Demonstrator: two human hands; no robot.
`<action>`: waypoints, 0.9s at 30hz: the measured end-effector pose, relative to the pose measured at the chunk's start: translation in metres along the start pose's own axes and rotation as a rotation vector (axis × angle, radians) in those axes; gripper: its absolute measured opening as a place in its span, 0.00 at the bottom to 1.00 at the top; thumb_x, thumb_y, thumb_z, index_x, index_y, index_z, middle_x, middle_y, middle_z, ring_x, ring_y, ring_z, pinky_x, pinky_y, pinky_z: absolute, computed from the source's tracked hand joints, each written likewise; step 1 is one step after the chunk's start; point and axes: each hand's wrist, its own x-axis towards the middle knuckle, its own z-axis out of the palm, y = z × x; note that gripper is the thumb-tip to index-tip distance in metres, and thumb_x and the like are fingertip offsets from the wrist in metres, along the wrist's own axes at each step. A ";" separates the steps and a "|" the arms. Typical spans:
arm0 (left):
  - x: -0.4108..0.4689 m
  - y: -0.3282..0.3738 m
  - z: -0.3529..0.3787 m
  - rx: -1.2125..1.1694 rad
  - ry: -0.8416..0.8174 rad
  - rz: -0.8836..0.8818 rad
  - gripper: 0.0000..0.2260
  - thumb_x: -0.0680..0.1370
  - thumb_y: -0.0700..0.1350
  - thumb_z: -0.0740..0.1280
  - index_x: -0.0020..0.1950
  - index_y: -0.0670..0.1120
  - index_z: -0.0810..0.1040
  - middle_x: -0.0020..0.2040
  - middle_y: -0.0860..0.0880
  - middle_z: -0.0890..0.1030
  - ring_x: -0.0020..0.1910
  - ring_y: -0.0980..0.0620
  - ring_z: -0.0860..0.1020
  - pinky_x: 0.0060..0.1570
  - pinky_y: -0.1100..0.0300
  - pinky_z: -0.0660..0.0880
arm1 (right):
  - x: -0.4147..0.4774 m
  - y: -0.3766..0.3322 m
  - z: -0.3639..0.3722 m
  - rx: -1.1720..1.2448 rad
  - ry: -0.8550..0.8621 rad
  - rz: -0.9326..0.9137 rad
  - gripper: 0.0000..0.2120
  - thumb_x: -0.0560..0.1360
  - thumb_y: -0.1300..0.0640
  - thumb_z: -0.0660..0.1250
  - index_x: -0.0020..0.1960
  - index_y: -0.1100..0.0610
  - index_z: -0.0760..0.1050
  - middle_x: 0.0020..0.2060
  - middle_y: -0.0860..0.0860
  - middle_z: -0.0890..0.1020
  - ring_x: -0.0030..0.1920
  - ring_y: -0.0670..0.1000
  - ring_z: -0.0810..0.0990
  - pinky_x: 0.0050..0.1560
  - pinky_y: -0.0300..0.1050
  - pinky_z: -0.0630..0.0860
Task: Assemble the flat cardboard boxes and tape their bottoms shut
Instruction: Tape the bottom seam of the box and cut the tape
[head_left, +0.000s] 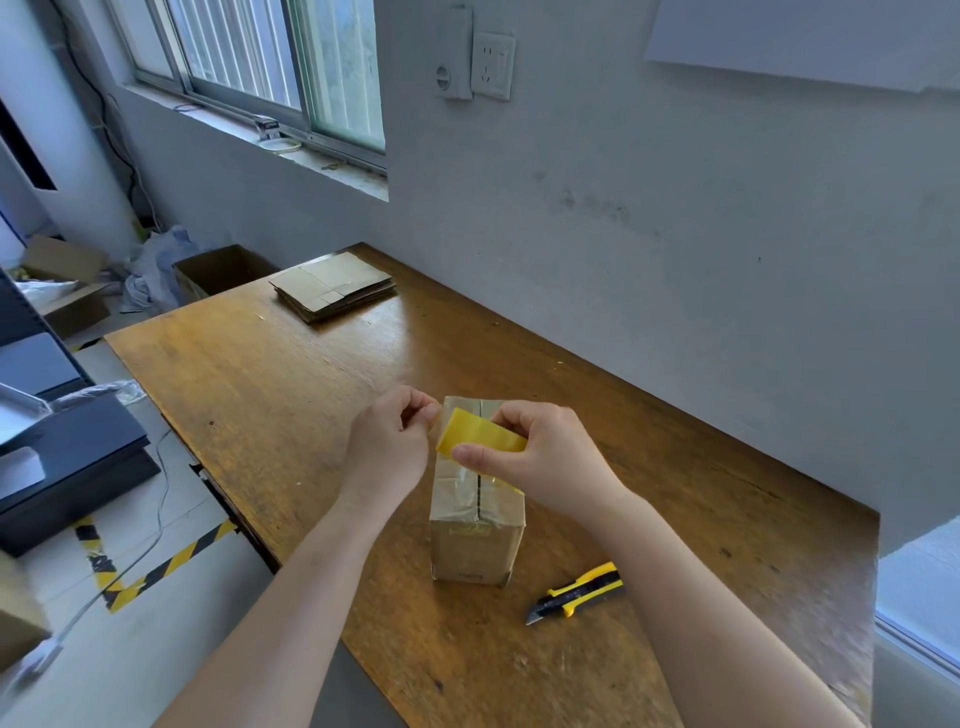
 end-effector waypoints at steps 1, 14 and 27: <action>-0.001 -0.002 0.002 -0.056 -0.002 -0.038 0.08 0.80 0.42 0.65 0.41 0.47 0.78 0.35 0.54 0.76 0.34 0.58 0.72 0.33 0.66 0.66 | 0.002 -0.002 -0.003 -0.050 -0.008 0.013 0.18 0.68 0.34 0.71 0.41 0.49 0.76 0.35 0.47 0.78 0.36 0.48 0.77 0.33 0.46 0.75; -0.008 -0.007 0.007 -0.380 -0.044 -0.271 0.09 0.81 0.41 0.64 0.41 0.47 0.77 0.35 0.52 0.76 0.36 0.53 0.74 0.41 0.55 0.73 | 0.011 0.017 -0.027 -0.060 -0.026 0.139 0.19 0.74 0.36 0.64 0.37 0.50 0.79 0.32 0.46 0.79 0.35 0.48 0.78 0.34 0.46 0.74; -0.002 -0.050 0.002 -0.304 -0.021 -0.356 0.09 0.82 0.41 0.62 0.42 0.45 0.76 0.36 0.49 0.76 0.36 0.51 0.72 0.39 0.56 0.69 | 0.013 0.025 -0.022 -0.309 0.029 0.155 0.21 0.74 0.34 0.62 0.42 0.50 0.81 0.32 0.44 0.79 0.36 0.47 0.78 0.34 0.46 0.75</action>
